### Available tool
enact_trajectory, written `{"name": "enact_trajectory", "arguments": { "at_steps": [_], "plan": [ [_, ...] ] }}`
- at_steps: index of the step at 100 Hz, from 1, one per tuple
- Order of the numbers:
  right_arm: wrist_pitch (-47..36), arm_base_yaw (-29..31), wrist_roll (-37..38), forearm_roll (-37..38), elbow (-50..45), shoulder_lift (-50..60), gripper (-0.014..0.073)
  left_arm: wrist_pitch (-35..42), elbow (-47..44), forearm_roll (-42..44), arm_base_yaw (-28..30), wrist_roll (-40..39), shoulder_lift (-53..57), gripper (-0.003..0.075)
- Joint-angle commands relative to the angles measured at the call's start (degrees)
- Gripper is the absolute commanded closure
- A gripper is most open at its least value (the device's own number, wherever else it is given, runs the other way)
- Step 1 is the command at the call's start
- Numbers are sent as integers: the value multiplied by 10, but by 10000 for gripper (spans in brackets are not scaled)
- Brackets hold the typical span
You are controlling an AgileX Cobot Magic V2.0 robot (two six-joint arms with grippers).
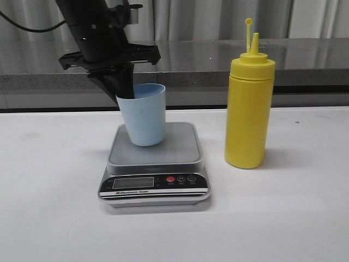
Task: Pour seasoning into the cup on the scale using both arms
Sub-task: 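Carry the cup over the scale and lower it onto the platform, then open the left gripper and lift it away from the cup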
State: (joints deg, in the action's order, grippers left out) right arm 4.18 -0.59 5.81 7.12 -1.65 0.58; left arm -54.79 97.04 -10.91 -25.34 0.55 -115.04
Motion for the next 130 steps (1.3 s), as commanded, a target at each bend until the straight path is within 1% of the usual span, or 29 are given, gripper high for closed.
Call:
{"name": "enact_trajectory", "arguments": {
  "at_steps": [1,6,12,14,20,24,27,28,29,31,34,39,43,47,68,80,98,112,130],
  "plan": [
    [-45,3,0,-1,1,10,713,6,21,-21,-5,0,27,727],
    [-45,3,0,-1,1,10,713,5,26,-26,-5,0,27,699],
    [-45,3,0,-1,1,10,713,3,31,-26,-5,0,27,637],
    [-45,3,0,-1,1,10,713,2,32,-26,-5,0,27,602],
    [-45,3,0,-1,1,10,713,-4,38,-26,-5,0,27,532],
    [-45,3,0,-1,1,10,713,-7,40,-26,-5,0,27,450],
    [-45,3,0,-1,1,10,713,-11,42,-26,-5,2,27,413],
    [-45,3,0,-1,1,10,713,-13,43,-26,-5,2,27,374],
    [-45,3,0,-1,1,10,713,-14,43,-26,-5,2,27,374],
    [-45,3,0,-1,1,10,713,-15,43,-26,-5,2,27,323],
    [-45,3,0,-1,1,10,713,-16,43,-26,-5,2,27,284],
    [-45,3,0,-1,1,10,713,-19,43,-26,-5,2,27,196],
    [-45,3,0,-1,1,10,713,-22,43,-26,-5,2,27,151],
    [-45,3,0,-1,1,10,713,-27,43,-26,-5,2,28,129],
    [-45,3,0,-1,1,10,713,-41,43,-24,-5,19,53,130],
    [-45,3,0,-1,1,10,713,-40,43,3,-3,21,89,130],
    [-45,3,0,-1,1,10,713,-32,40,27,25,20,140,130],
    [-45,3,0,-1,1,10,713,6,14,35,60,20,192,130],
    [-45,3,0,-1,1,10,713,89,-77,46,97,20,285,130]
  ]
}}
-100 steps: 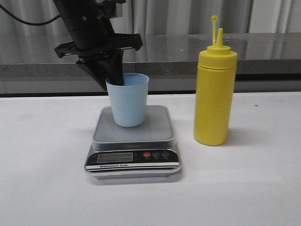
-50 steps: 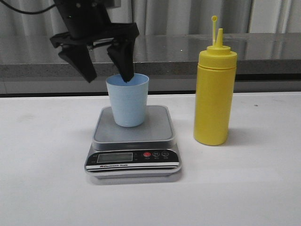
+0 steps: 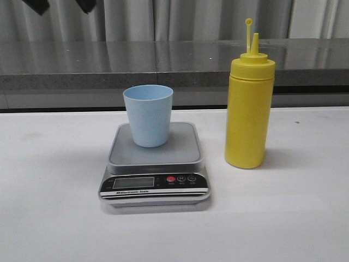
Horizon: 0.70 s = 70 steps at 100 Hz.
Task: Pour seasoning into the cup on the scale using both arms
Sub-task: 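Open the left gripper and lift it away from the cup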
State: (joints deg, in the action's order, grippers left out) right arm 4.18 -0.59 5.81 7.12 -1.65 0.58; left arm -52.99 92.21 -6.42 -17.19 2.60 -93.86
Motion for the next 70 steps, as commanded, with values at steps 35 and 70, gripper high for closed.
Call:
{"name": "enact_trajectory", "arguments": {
  "at_steps": [35,70],
  "plan": [
    [-45,3,0,-1,1,10,713,337,-335,35,56,-2,313,130],
    [-45,3,0,-1,1,10,713,568,-635,40,56,-2,530,130]
  ]
}}
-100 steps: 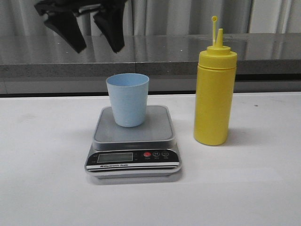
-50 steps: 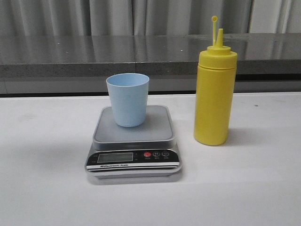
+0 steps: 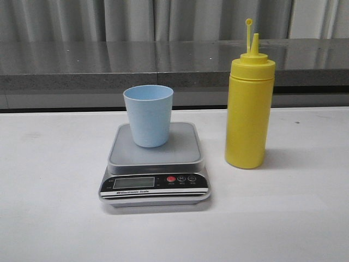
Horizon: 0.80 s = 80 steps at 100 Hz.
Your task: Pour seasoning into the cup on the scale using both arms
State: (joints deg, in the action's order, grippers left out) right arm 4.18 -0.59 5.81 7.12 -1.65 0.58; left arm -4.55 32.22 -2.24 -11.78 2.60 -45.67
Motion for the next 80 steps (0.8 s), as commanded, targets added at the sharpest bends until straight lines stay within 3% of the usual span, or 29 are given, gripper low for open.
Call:
{"name": "enact_trajectory", "arguments": {
  "at_steps": [1,20,47,59,80],
  "plan": [
    [-45,3,0,-1,1,10,713,85,-39,-1,2,-2,51,130],
    [-45,3,0,-1,1,10,713,100,-109,-3,2,-2,130,130],
    [-45,3,0,-1,1,10,713,118,-118,-3,2,-2,151,165],
    [-42,3,0,-1,1,9,713,118,-118,-3,2,-2,151,290],
    [-42,3,0,-1,1,9,713,118,-118,-3,2,-2,151,652]
  ]
}}
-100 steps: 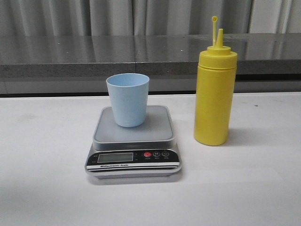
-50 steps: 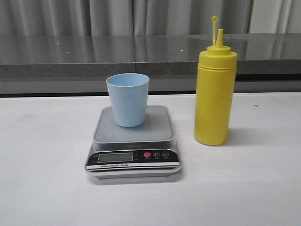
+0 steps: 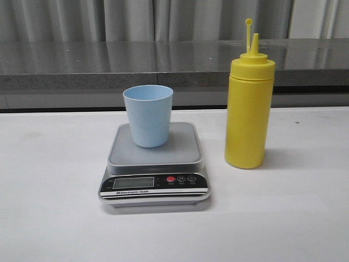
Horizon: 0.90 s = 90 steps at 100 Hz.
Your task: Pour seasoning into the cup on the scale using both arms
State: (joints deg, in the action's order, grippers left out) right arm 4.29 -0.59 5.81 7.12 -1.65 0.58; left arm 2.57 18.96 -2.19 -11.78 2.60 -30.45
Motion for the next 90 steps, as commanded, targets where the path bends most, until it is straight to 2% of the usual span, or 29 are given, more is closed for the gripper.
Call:
{"name": "enact_trajectory", "arguments": {
  "at_steps": [1,5,45,69,78,90],
  "plan": [
    [-43,3,0,-1,1,9,713,47,15,-3,2,-2,-1,677],
    [-43,3,0,-1,1,9,713,47,15,-3,2,-2,-1,741],
    [-51,3,0,-1,1,9,713,47,15,-3,2,-2,-1,738],
    [-210,3,2,-12,11,7,713,47,15,-3,2,-2,-1,738],
    [-175,3,2,-19,49,-8,713,47,15,-3,2,-2,-2,738],
    [-69,3,8,-22,137,-59,713,47,15,-3,2,-2,-2,738]
  ]
}}
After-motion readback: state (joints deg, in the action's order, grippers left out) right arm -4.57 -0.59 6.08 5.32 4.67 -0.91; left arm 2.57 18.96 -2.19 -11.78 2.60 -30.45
